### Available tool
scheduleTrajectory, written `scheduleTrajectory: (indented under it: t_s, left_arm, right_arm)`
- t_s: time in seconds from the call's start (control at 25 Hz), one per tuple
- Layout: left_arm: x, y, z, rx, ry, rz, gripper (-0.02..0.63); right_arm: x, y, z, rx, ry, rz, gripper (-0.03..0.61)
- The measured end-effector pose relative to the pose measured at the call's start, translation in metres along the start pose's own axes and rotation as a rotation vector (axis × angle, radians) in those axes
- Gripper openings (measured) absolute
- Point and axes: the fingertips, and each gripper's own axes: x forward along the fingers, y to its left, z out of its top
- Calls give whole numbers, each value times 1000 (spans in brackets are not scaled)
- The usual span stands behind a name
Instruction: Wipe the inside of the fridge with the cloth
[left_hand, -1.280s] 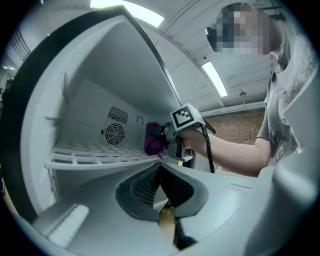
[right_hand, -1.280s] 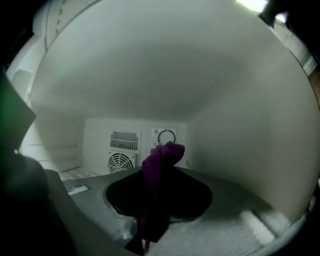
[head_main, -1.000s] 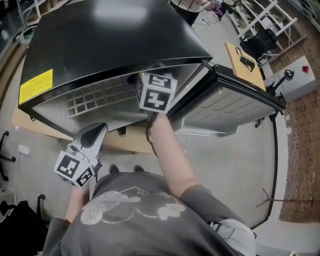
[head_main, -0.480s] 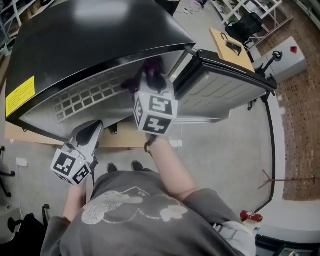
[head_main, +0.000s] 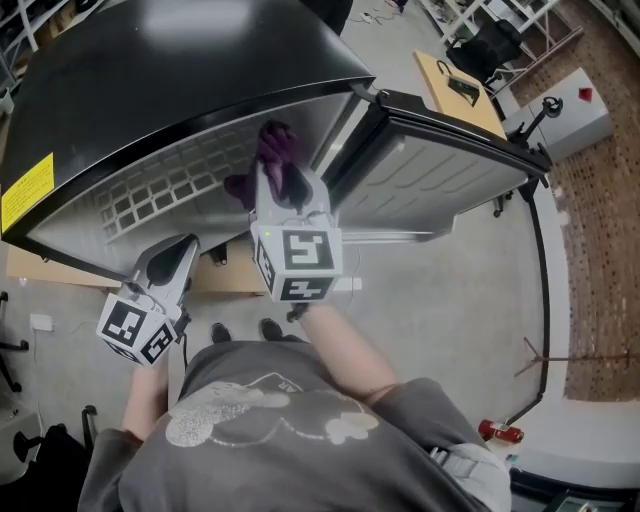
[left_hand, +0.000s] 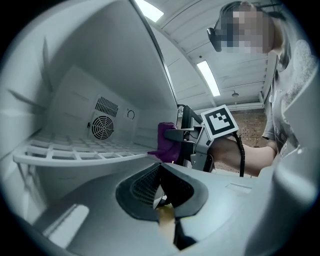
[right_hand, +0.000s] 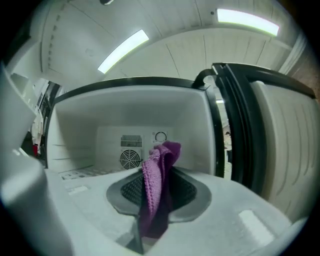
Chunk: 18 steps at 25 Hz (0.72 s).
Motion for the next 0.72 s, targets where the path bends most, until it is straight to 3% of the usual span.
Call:
scheduleTrajectory:
  t_s: [0.12,0.28,0.48,0.6,0.72]
  left_arm:
    - [-22,-1,5,3,3,42,17]
    - [-26,6,-7,7,-4,110,17]
    - [-64,15,-27,-10,7,250,17]
    - [-88,24,-37,-10,20,349,17]
    - [-107,33,-44,-12,26,436,17]
  right_arm:
    - [-12,36,3,-13,-12,75,84]
    - [-14,66,-25,-32,-21,202,84]
    - [-38,132,-49,-75,-73,515,84]
    - [-46,165,-98,-111,22,667,84]
    - [-33,188,-147,-143,134,741,84]
